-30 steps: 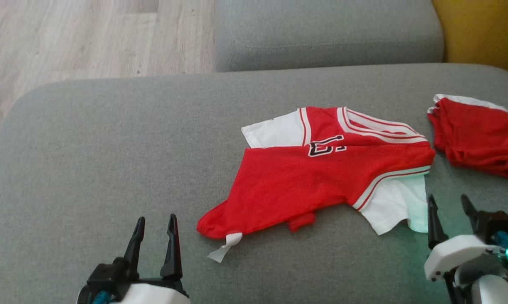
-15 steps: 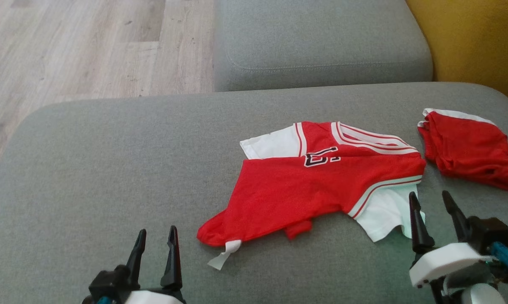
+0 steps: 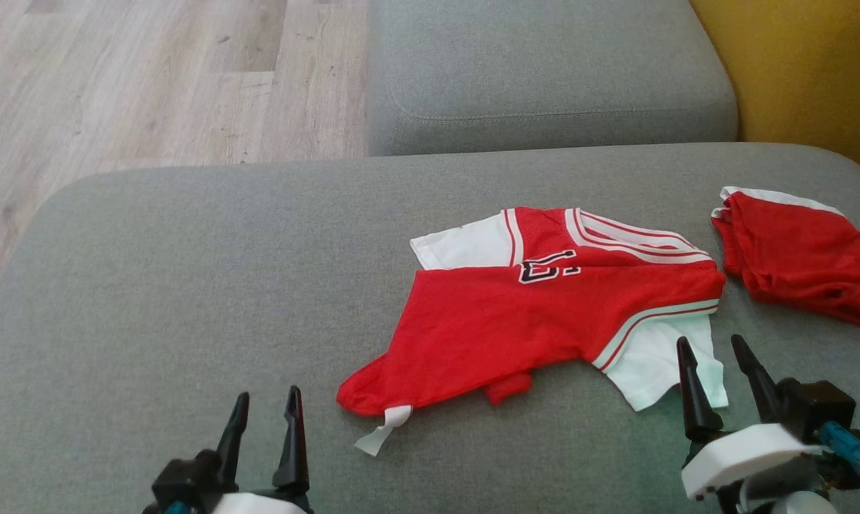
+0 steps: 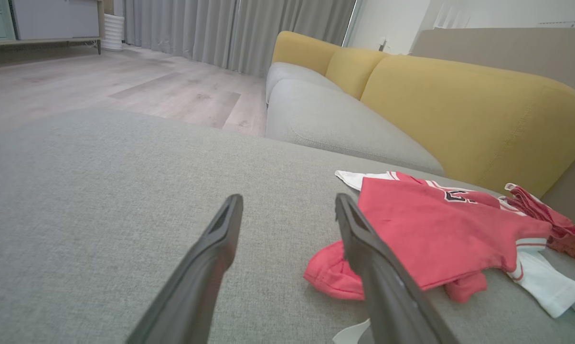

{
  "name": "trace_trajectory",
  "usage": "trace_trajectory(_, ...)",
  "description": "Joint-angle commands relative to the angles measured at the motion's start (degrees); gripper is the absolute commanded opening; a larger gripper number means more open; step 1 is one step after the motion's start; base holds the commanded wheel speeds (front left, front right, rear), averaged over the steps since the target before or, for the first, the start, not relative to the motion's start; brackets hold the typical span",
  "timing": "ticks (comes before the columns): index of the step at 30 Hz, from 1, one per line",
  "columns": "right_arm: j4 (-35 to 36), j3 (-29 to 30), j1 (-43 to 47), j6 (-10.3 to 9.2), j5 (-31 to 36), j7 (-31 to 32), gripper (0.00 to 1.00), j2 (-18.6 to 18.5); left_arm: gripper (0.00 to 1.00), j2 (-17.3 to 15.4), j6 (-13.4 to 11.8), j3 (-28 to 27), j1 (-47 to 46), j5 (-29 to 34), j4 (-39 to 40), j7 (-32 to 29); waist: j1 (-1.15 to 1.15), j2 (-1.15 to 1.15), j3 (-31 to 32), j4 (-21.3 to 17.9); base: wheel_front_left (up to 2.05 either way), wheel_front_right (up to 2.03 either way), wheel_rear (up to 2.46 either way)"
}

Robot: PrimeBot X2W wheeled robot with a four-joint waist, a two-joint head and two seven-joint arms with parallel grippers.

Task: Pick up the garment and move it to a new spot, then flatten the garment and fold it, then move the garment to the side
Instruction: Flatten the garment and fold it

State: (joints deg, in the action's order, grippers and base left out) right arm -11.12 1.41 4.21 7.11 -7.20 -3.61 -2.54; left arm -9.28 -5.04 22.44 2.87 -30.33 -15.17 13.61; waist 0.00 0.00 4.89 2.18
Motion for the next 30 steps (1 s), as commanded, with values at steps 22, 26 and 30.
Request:
trace_trajectory(22, 0.9, -2.0, -5.0, 0.37, 0.7, -0.2, 1.0, -0.3, 1.0, 4.0, 1.1, 3.8, -14.7, -1.6, -16.8, -11.1, 0.0, 0.0, -4.8, -4.2, 0.0, 0.0, 0.0)
trace_trajectory(26, 1.1, -1.2, -5.1, 0.37, 1.1, 0.0, 1.0, -0.3, 1.0, 4.4, 0.4, 4.3, -16.4, -1.3, -20.8, -11.6, 0.0, 0.0, -5.8, -5.0, 0.0, 0.0, 0.0)
trace_trajectory(30, 0.9, -0.6, -5.4, 0.37, 1.6, 0.0, 1.0, -0.3, 1.0, 4.8, 0.4, 4.5, -17.7, -1.7, -23.6, -11.6, 0.0, 0.0, -6.5, -5.4, 0.0, 0.0, 0.0)
